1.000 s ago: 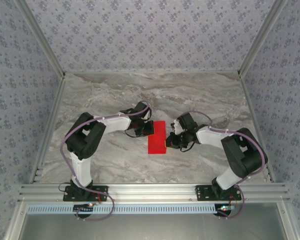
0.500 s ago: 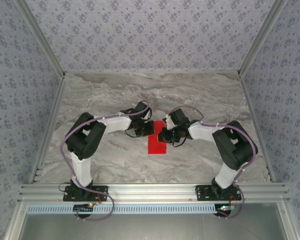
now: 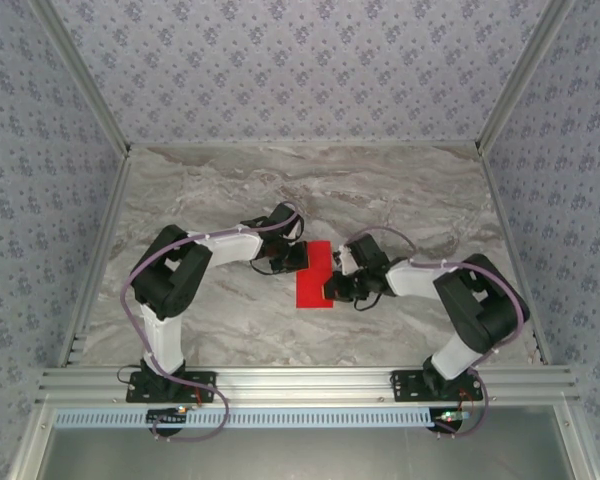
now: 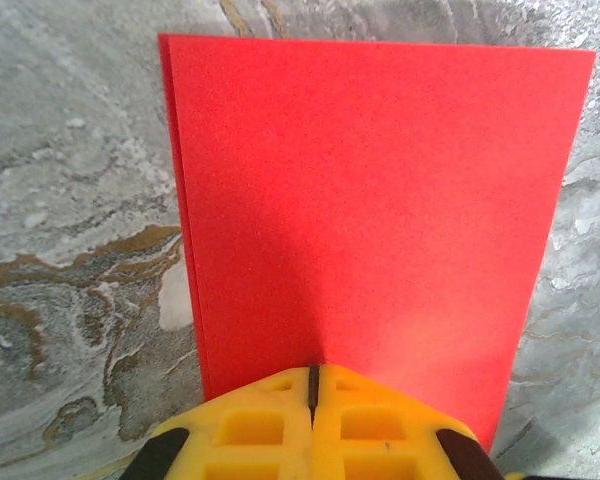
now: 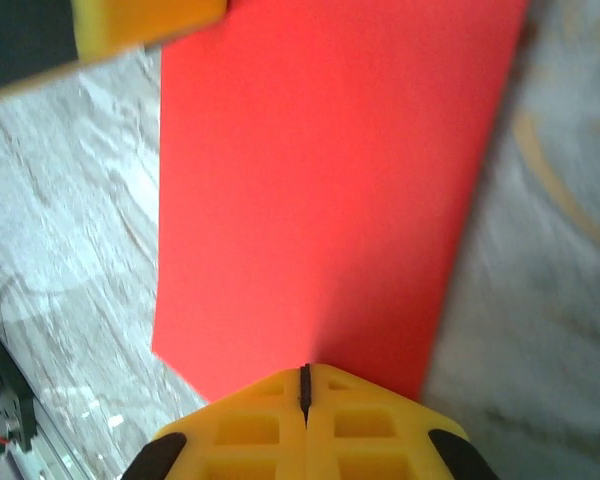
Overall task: Fold a paper plane with a square sheet of paper (pick it up from the middle)
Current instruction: Fold the square sheet of paper in half at the center of the table.
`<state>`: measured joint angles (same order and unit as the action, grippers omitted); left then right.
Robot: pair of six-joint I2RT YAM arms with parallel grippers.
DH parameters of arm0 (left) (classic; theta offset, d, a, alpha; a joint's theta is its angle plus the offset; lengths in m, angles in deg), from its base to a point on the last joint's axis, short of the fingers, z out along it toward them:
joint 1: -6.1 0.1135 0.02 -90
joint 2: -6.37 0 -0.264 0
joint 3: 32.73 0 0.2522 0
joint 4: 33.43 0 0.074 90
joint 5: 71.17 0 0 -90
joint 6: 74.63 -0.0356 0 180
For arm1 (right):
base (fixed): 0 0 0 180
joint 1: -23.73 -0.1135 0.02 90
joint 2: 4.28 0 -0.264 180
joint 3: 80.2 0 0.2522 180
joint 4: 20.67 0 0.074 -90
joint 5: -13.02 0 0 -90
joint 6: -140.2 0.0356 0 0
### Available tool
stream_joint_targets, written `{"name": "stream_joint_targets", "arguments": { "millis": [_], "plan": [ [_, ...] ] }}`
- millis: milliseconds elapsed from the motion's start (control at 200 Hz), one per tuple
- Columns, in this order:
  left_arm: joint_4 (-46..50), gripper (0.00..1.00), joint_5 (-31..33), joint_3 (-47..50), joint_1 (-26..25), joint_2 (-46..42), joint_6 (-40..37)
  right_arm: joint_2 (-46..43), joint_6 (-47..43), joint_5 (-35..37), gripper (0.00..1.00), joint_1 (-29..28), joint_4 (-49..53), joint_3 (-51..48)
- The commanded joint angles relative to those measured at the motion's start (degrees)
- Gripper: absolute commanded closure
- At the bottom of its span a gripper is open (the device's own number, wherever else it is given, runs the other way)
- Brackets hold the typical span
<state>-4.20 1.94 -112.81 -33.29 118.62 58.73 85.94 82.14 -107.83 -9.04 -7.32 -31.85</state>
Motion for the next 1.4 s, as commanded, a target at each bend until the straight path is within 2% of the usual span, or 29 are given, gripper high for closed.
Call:
{"name": "stream_joint_targets", "arguments": {
  "millis": [0, 95, 240, 365, 505, 705, 959, 1129, 1219, 1314, 1394],
  "plan": [
    [11.5, 1.0, 12.4, 4.6, 0.6, 8.0, -0.3, -2.9, -1.3, 1.2, 1.0, -0.4, 10.6, -5.1],
    [11.4, 1.0, 12.1, 4.4, 0.6, 8.1, -0.5, -6.7, -1.3, 1.9, 1.0, 0.0, 13.6, -3.7],
    [11.5, 1.0, 11.9, 4.0, 0.6, 8.3, -0.6, -9.8, -0.4, 4.0, 1.0, 0.5, 14.2, 4.0],
    [11.1, 1.0, 11.3, 4.2, 0.6, 8.0, -0.4, -4.8, -0.4, 5.5, 1.0, 0.6, 12.5, 10.5],
    [10.9, 1.0, 11.1, 4.1, 0.5, 8.1, -0.3, 2.4, -0.6, 4.8, 1.0, 0.5, 9.6, 13.4],
    [11.2, 1.0, 11.3, 3.2, 0.5, 7.9, -1.2, 6.9, -0.8, 4.0, 1.0, -0.1, 7.5, 11.6],
    [11.4, 1.0, 11.6, 0.2, 0.5, 6.3, -5.8, 4.6, 1.9, 3.7, 1.0, -2.8, 5.4, 2.5],
    [10.4, 1.0, 8.2, -4.9, 0.5, 4.1, -11.2, 2.7, 11.8, 3.5, 1.0, -8.2, -0.1, -1.8],
    [10.0, 1.0, 5.5, -7.9, 0.5, 1.9, -11.8, 0.1, 17.4, 4.4, 1.0, -8.7, -4.0, -1.6],
    [10.0, 0.93, 4.2, -10.2, 0.5, -1.7, -10.2, -5.0, 17.4, 8.0, 1.0, -6.4, -1.9, 1.5],
    [10.9, 0.85, 6.2, -10.6, 0.6, -5.2, -7.2, -7.9, 15.1, 9.5, 1.0, -3.1, 1.4, 4.1]
  ]
}}
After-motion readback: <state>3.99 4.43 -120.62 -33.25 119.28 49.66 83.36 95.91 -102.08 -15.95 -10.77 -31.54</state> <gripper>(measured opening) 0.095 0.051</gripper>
